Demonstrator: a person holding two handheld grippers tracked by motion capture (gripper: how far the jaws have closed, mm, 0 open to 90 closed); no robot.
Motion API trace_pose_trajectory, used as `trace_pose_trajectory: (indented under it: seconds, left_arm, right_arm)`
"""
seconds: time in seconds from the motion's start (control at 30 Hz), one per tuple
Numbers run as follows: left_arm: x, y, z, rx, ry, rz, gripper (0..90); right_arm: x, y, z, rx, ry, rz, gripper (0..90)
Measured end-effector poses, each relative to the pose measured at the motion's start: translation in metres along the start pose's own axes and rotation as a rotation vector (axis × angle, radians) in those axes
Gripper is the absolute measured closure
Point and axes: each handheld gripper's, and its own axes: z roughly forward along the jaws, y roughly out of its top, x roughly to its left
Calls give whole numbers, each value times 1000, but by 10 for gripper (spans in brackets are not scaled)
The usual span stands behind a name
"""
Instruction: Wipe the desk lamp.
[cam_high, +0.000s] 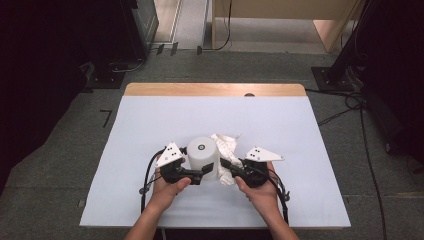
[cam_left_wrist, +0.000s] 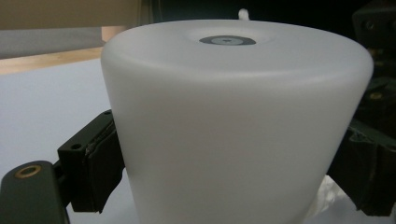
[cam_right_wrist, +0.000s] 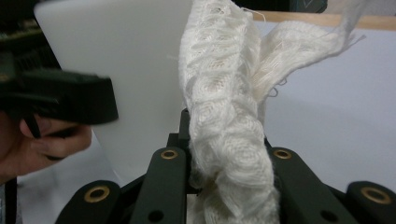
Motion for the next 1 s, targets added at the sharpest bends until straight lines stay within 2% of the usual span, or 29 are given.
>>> trace_pose_trajectory:
  seconds: [0.17, 0.27, 0.57, 0.67, 0.8, 1.0]
  left_arm:
    - [5, 1, -4, -12, 2, -15, 85]
    - [5, -1, -2, -7, -2, -13, 85]
    - [-4, -9, 11, 50, -21, 21, 85]
    - [-6, -9, 12, 53, -20, 28, 85]
    - [-5, -7, 9, 29, -27, 13, 85]
    - [4, -1, -2, -11, -14, -20, 85]
  right_arm:
    - [2, -5, 7, 30, 5, -4, 764]
    - [3, -2, 7, 24, -1, -13, 763]
    - [5, 16, -14, -71, -11, -34, 765]
    - [6, 21, -20, -100, -7, -44, 765]
    - [4, 18, -17, -83, -4, -42, 765]
    - [0, 4, 0, -5, 7, -11, 764]
